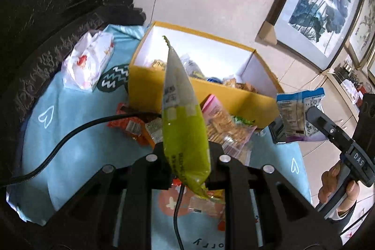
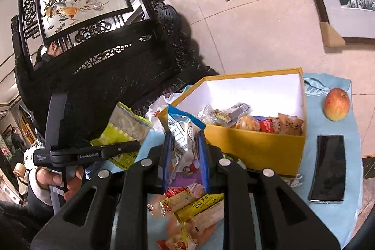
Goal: Organize snacks
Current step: 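Drop the green bag and blue-and-white bag into the yellow box, then move the right tool to the yellow bag of round buns and grasp it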
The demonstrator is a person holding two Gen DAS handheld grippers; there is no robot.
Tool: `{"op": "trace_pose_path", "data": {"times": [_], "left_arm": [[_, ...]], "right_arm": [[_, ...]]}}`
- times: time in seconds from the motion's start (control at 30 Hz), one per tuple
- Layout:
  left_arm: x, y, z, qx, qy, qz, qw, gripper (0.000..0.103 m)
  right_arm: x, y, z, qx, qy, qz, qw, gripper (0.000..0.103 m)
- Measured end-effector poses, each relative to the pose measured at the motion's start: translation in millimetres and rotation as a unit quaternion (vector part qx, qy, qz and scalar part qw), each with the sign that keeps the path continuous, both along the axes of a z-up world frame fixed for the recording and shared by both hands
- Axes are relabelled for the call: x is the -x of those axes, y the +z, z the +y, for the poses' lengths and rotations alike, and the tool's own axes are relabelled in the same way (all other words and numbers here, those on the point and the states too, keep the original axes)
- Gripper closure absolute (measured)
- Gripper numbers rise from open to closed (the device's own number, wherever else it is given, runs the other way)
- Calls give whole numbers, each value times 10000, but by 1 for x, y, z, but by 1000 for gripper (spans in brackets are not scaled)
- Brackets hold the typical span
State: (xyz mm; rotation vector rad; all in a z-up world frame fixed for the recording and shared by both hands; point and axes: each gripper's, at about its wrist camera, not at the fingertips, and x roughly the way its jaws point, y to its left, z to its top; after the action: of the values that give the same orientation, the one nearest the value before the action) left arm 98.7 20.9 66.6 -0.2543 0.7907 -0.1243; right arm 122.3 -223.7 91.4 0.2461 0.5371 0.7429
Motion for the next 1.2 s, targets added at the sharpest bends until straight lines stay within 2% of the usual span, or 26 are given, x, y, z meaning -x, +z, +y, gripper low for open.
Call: {"op": "trace_pose_path", "data": {"times": [0.2,0.37,0.43,0.5,0.53,0.57,0.6,0.63,0.67,0.7,0.77,0.9,0.97,1.1,1.2], "left_arm": [[-27,7,2,-7,-6,8,10000,85],[-97,39,-10,-36,206,-318,9993,85],[-130,39,-19,-91,189,-267,9994,85],[-162,27,-27,-173,161,-27,9997,85],[-179,15,-32,-315,127,194,9992,85],[-188,7,-35,-456,200,375,9981,85],[-189,3,-37,-581,327,407,9969,69],[-184,3,-38,-671,407,341,9963,26],[-179,5,-37,-737,464,219,9960,12],[-168,10,-37,-864,556,-114,9946,8],[-155,16,-35,-1015,587,-314,9926,8],[-133,24,-27,-881,542,-305,9942,8],[-121,26,-25,-901,549,-336,9938,7],[-94,22,-18,-970,576,-279,9932,7],[-71,13,-8,-984,612,-223,9930,8]], "right_arm": [[-23,11,2,32,-238,-33,9997,82],[-70,26,13,152,-569,-161,9981,82],[-90,20,19,239,-689,-79,9973,82],[-120,6,28,537,-930,138,9941,80],[-127,1,30,659,-1007,207,9925,77],[-133,-4,28,750,-1181,261,9898,60],[-133,-6,24,772,-1456,221,9861,37],[-129,-6,17,672,-1672,108,9836,30],[-124,-4,11,516,-1604,7,9857,24],[-121,-3,8,506,-1503,1,9873,24],[-113,-1,2,514,-1564,-14,9864,24],[-89,-1,-5,503,-1397,-11,9889,22],[-76,-2,-6,492,-1448,-42,9882,14],[-50,-7,-12,337,-1498,29,9881,12],[-30,-13,-15,283,-1554,90,9874,6]]}}
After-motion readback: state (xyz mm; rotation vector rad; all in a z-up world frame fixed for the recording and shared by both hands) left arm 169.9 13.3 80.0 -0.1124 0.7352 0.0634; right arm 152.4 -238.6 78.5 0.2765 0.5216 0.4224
